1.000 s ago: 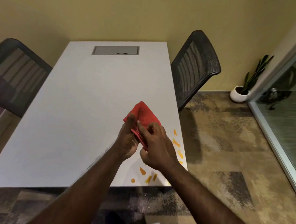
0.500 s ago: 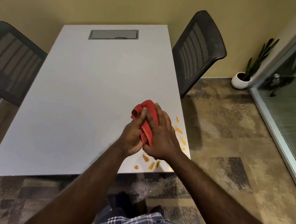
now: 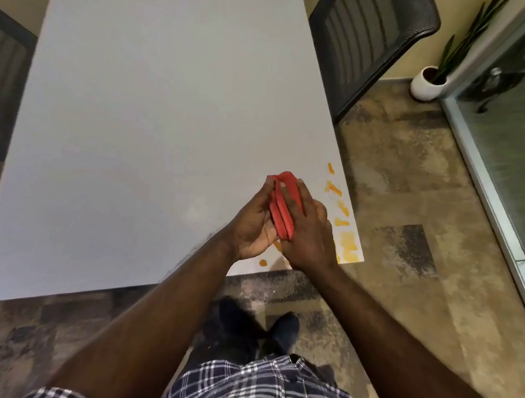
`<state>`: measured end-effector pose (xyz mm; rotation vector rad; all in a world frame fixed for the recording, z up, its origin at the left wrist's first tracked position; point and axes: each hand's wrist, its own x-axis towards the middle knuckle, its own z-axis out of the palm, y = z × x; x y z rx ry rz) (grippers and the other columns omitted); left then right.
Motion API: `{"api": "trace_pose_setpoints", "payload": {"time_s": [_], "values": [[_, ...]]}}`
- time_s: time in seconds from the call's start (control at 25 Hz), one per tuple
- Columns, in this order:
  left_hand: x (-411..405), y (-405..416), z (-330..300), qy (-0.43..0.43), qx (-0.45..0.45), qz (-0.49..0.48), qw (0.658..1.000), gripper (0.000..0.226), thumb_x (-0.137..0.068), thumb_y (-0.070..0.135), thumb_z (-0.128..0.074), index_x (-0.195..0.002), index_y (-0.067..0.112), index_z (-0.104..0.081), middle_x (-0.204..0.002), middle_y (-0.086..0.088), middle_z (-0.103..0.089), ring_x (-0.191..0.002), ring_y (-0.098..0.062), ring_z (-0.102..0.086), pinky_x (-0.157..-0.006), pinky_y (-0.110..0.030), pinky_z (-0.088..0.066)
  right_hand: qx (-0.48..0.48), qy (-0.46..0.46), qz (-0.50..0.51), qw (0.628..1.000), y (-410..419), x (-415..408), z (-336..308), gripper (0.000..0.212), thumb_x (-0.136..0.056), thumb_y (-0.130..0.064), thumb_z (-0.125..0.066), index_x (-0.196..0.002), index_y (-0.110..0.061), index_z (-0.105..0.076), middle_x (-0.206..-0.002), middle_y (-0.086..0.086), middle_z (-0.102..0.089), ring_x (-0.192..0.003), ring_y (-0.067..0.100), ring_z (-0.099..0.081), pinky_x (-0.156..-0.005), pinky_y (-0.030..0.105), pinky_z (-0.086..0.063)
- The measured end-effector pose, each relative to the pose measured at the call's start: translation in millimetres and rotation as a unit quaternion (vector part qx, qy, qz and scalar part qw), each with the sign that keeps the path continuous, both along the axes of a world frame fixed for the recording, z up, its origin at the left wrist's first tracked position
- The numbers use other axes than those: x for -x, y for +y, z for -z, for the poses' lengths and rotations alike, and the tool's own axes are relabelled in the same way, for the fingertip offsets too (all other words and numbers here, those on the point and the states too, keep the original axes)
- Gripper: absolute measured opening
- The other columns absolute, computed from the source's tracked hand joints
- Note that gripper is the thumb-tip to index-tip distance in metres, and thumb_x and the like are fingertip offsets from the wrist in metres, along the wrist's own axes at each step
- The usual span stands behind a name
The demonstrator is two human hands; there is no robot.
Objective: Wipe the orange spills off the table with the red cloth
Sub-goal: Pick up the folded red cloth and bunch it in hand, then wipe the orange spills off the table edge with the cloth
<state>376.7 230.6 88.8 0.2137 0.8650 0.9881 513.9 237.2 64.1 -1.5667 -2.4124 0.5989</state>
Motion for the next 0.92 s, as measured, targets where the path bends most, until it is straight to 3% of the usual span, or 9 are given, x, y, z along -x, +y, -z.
{"api": "trace_pose_setpoints", "payload": {"time_s": [0.12, 0.2, 0.32, 0.44, 0.48, 0.56, 0.64, 0.8, 0.92], "values": [[24.7, 3.2, 18.5, 0.195, -0.005, 0.074, 0.978, 0.059, -0.093, 0.066, -0.040, -0.135, 0.027, -0.056, -0.143, 0.000, -0.057, -0.126, -0.020, -0.057, -0.100, -0.036, -0.047, 0.015, 0.004, 0.063, 0.998, -1.0, -4.3, 15.0, 0.097, -0.080, -0.028, -0.068, -0.153, -0.040, -0.006, -0.165, -0.001, -0.002, -0.134, 0.038, -0.030, -0.091, 0.054, -0.050], [41.9, -3.8, 44.2, 0.379, -0.014, 0.106, 0.919, 0.060, -0.098, 0.061, -0.038, -0.146, 0.025, -0.043, -0.154, -0.002, -0.044, -0.133, -0.022, -0.048, -0.103, -0.032, -0.037, 0.009, -0.011, 0.098, 0.995, 0.2, -8.9, 25.8, 0.092, -0.081, -0.035, -0.066, -0.154, -0.036, -0.009, -0.165, 0.003, 0.000, -0.133, 0.041, -0.030, -0.094, 0.055, -0.048], [72.3, -23.5, 94.1, 0.609, -0.075, 0.185, 0.767, 0.067, -0.100, 0.053, -0.043, -0.155, 0.018, -0.027, -0.164, -0.005, -0.026, -0.148, -0.025, -0.030, -0.114, -0.033, -0.024, 0.005, -0.054, 0.120, 0.991, 3.3, -8.6, 43.2, 0.085, -0.085, -0.047, -0.060, -0.154, -0.036, -0.011, -0.165, 0.007, -0.002, -0.131, 0.043, -0.032, -0.094, 0.057, -0.047], [94.0, -41.6, 135.9, 0.744, -0.110, 0.319, 0.577, 0.079, -0.099, 0.054, -0.040, -0.160, 0.019, -0.003, -0.168, -0.003, 0.006, -0.155, -0.029, 0.000, -0.121, -0.053, -0.010, 0.041, -0.108, 0.103, 0.988, 9.4, 0.1, 65.5, 0.086, -0.084, -0.054, -0.058, -0.154, -0.035, -0.011, -0.164, 0.008, 0.001, -0.134, 0.044, -0.028, -0.095, 0.059, -0.045], [98.2, -45.4, 144.0, 0.764, -0.111, 0.341, 0.537, 0.082, -0.099, 0.056, -0.038, -0.159, 0.019, 0.003, -0.166, -0.002, 0.016, -0.154, -0.029, 0.006, -0.120, -0.056, -0.007, 0.054, -0.119, 0.092, 0.987, 10.6, 4.4, 73.0, 0.086, -0.083, -0.052, -0.058, -0.154, -0.035, -0.012, -0.164, 0.008, 0.002, -0.135, 0.043, -0.027, -0.095, 0.060, -0.045], [102.1, -52.2, 153.8, 0.778, -0.111, 0.350, 0.510, 0.084, -0.099, 0.058, -0.034, -0.158, 0.019, 0.012, -0.160, 0.000, 0.028, -0.153, -0.030, 0.013, -0.120, -0.057, -0.003, 0.064, -0.130, 0.062, 0.988, 8.0, 13.8, 87.6, 0.079, -0.085, -0.051, -0.054, -0.153, -0.034, -0.016, -0.164, 0.009, 0.000, -0.136, 0.043, -0.026, -0.095, 0.061, -0.043], [101.7, -56.4, 160.1, 0.777, -0.104, 0.343, 0.518, 0.081, -0.099, 0.058, -0.030, -0.157, 0.021, 0.012, -0.159, 0.000, 0.029, -0.153, -0.031, 0.014, -0.119, -0.058, -0.001, 0.072, -0.145, 0.037, 0.986, 2.9, 25.0, 100.8, 0.075, -0.088, -0.059, -0.042, -0.153, -0.032, -0.015, -0.164, 0.010, 0.000, -0.142, 0.043, -0.019, -0.103, 0.063, -0.034], [95.1, -65.6, 166.8, 0.787, -0.100, 0.330, 0.512, 0.077, -0.099, 0.060, -0.022, -0.158, 0.023, 0.011, -0.164, -0.003, 0.023, -0.153, -0.031, 0.015, -0.119, -0.058, 0.002, 0.050, -0.182, 0.014, 0.982, -8.6, 37.8, 119.8, 0.088, -0.087, -0.075, -0.019, -0.155, -0.023, 0.000, -0.162, 0.007, 0.015, -0.148, 0.035, 0.018, -0.115, 0.062, 0.008], [92.3, -71.8, 168.4, 0.795, -0.098, 0.310, 0.512, 0.076, -0.099, 0.061, -0.019, -0.158, 0.025, 0.011, -0.165, -0.004, 0.022, -0.153, -0.030, 0.016, -0.120, -0.058, 0.003, 0.042, -0.160, -0.007, 0.986, -12.2, 34.9, 128.9, 0.078, -0.093, -0.069, -0.018, -0.154, -0.029, 0.007, -0.163, 0.004, 0.015, -0.148, 0.034, 0.019, -0.115, 0.062, 0.009]]}}
